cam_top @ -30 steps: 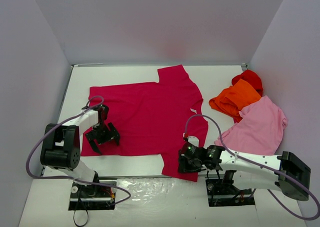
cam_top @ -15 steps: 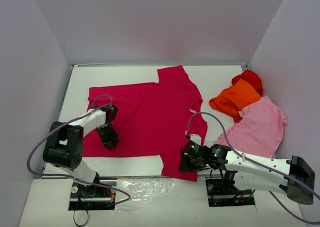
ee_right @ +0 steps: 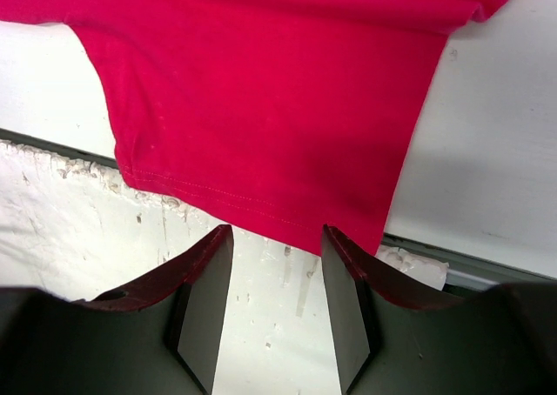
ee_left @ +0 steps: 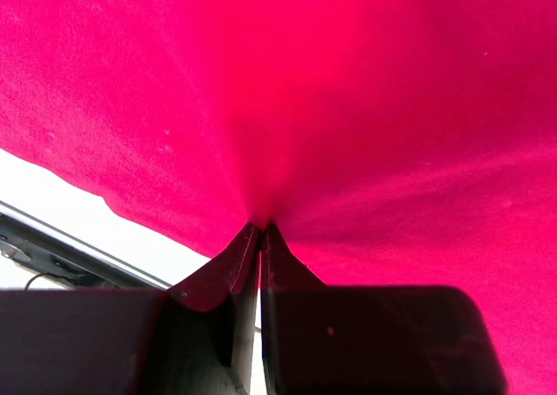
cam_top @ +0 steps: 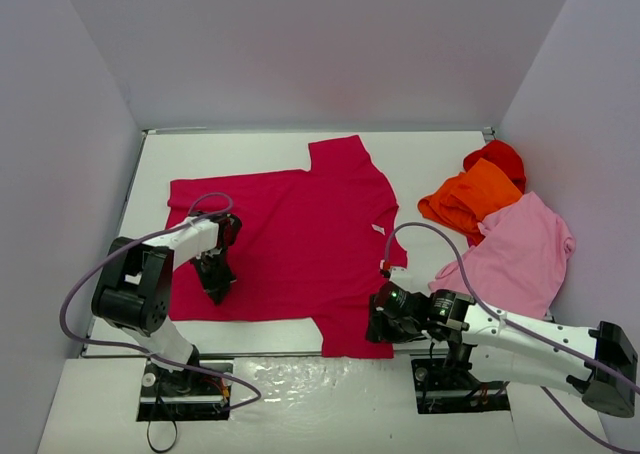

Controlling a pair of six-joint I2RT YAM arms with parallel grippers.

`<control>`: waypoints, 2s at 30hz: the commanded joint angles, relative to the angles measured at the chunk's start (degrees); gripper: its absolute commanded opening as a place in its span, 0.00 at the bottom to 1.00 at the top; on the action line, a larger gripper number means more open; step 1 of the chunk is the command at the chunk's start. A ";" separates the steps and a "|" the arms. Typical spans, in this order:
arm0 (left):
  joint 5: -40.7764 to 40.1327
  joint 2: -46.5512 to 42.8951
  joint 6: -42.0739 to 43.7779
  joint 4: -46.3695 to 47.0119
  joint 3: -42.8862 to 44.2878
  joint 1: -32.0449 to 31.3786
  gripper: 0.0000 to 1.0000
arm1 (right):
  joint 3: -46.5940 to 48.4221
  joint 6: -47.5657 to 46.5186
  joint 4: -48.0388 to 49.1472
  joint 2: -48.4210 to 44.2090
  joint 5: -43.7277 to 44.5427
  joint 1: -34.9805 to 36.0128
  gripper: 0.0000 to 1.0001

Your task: Fold and stack the t-shirts

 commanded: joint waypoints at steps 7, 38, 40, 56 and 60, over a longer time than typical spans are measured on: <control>-1.56 2.93 0.59 2.52 -1.67 0.03 0.00 | 3.14 -2.17 2.79 5.07 1.52 0.12 0.43; -2.06 3.29 1.67 1.51 0.12 -1.22 0.00 | 2.12 0.07 12.24 34.68 1.16 4.45 0.05; -1.92 3.52 1.75 1.73 -0.07 -1.28 0.00 | 1.50 0.44 12.22 34.51 1.22 4.47 0.00; -5.85 -1.62 3.95 -5.75 11.70 -1.72 0.00 | 9.96 -4.33 6.60 27.27 10.65 3.72 0.00; -7.27 -1.61 5.05 -8.35 16.91 -1.72 0.00 | 12.73 -7.17 5.74 28.10 12.08 2.64 0.00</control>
